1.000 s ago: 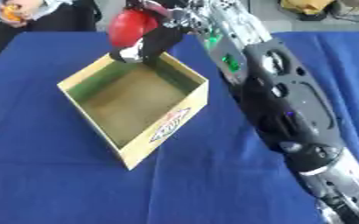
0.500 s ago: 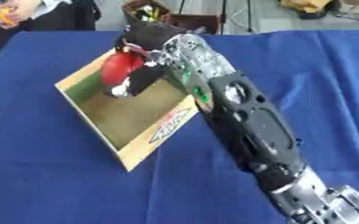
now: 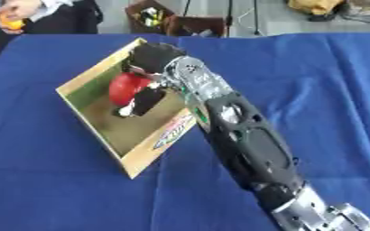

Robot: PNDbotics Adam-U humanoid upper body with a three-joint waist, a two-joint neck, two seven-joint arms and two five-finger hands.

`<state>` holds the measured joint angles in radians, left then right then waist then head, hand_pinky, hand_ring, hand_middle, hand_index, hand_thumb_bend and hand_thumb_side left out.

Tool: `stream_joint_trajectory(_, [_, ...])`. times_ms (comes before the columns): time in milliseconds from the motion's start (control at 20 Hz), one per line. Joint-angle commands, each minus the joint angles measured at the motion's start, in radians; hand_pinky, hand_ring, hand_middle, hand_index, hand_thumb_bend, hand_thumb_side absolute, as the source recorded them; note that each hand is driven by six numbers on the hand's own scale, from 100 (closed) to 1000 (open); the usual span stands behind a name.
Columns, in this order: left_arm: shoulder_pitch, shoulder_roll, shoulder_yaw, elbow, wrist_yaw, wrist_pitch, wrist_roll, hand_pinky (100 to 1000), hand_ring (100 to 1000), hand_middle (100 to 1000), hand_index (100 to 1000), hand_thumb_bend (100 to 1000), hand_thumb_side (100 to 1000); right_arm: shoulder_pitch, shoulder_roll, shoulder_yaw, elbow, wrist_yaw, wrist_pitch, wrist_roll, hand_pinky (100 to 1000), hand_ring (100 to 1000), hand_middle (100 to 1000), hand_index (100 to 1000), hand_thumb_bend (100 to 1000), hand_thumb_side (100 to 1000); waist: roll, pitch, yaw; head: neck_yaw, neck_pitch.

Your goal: Pick up objects on the table and place them in the box.

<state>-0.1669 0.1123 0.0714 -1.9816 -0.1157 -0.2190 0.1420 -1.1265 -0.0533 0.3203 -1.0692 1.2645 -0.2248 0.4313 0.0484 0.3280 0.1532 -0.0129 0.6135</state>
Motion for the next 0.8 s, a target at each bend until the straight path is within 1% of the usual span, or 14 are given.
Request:
stream_joint_trajectory(50, [-0.009,0.004,-0.002,-0.018,0.0,-0.001,-0.004,288,481,554,760,100,928,-0.016,0.014,-0.003,0.002,0.047,0.002,-0.022,420,430,305,491,178,745,0.004,-0.016,0.0,-0.002,-0.012])
stream_joint_trajectory(100, [-0.009,0.004,-0.003,-0.018,0.0,-0.001,-0.004,288,481,554,760,100,929,-0.015,0.018,-0.001,0.008,0.063,0.0,-0.021,469,466,371,612,249,728,0.005,-0.016,0.0,-0.002,-0.014])
stream_joint_trajectory(150, [-0.009,0.004,-0.003,-0.018,0.001,-0.001,-0.005,288,481,554,760,100,929,-0.013,0.022,0.001,0.014,0.08,-0.004,-0.016,484,482,401,648,291,717,0.005,-0.016,0.0,-0.002,-0.014])
stream_joint_trajectory(200, [-0.009,0.004,-0.003,-0.018,0.001,-0.001,-0.005,288,481,554,760,100,929,-0.012,0.026,0.001,0.018,0.096,-0.007,-0.008,516,516,451,680,349,701,0.005,-0.015,0.0,-0.002,-0.015])
stream_joint_trajectory(300, [-0.009,0.004,-0.003,-0.018,0.001,-0.001,-0.005,288,481,554,760,100,929,-0.01,0.032,0.0,0.023,0.123,-0.015,0.008,541,544,489,703,374,695,0.005,-0.015,0.0,-0.002,-0.017])
stream_joint_trajectory(350, [-0.009,0.004,-0.003,-0.018,0.001,-0.001,-0.005,288,481,553,759,100,929,-0.009,0.035,-0.001,0.024,0.133,-0.018,0.017,562,571,525,725,410,687,0.005,-0.015,0.0,-0.002,-0.017])
stream_joint_trajectory(400, [-0.01,0.004,-0.003,-0.018,0.002,-0.001,-0.005,288,481,553,758,100,929,-0.008,0.036,-0.001,0.027,0.143,-0.022,0.027,573,586,547,738,426,683,0.004,-0.016,0.0,-0.002,-0.017])
stream_joint_trajectory(450, [-0.01,0.004,-0.003,-0.018,0.002,-0.001,-0.006,288,481,553,758,100,929,-0.008,0.037,-0.002,0.029,0.152,-0.025,0.038,590,609,590,762,447,678,0.004,-0.016,0.0,-0.001,-0.017])
stream_joint_trajectory(500, [-0.01,0.004,-0.003,-0.018,0.002,-0.001,-0.006,289,481,553,758,100,929,-0.009,0.038,-0.003,0.031,0.16,-0.027,0.048,610,636,624,777,487,670,0.003,-0.016,0.0,-0.001,-0.017])
stream_joint_trajectory(550, [-0.011,0.004,-0.003,-0.018,0.002,0.0,-0.006,288,481,553,758,100,929,-0.009,0.039,-0.004,0.033,0.168,-0.028,0.058,621,653,645,784,504,666,0.003,-0.017,0.0,-0.001,-0.018])
stream_joint_trajectory(650, [-0.011,0.004,-0.003,-0.018,0.002,0.0,-0.005,289,481,553,758,100,929,-0.01,0.039,-0.008,0.038,0.185,-0.03,0.079,672,726,737,824,581,655,0.002,-0.018,0.0,0.0,-0.019])
stream_joint_trajectory(700, [-0.011,0.005,-0.002,-0.018,0.002,0.0,-0.005,289,481,553,758,100,929,-0.011,0.04,-0.01,0.041,0.193,-0.031,0.091,693,751,762,838,658,658,0.002,-0.019,-0.001,0.0,-0.02])
stream_joint_trajectory(750, [-0.011,0.005,-0.002,-0.018,0.003,0.0,-0.005,289,481,553,758,100,929,-0.011,0.04,-0.012,0.042,0.199,-0.032,0.099,693,751,762,838,658,658,0.002,-0.019,-0.001,0.001,-0.02])
stream_joint_trajectory(800, [-0.011,0.005,-0.002,-0.018,0.003,0.0,-0.005,289,481,554,758,100,929,-0.012,0.04,-0.015,0.042,0.205,-0.03,0.106,723,783,796,852,762,638,0.002,-0.019,-0.001,0.001,-0.022])
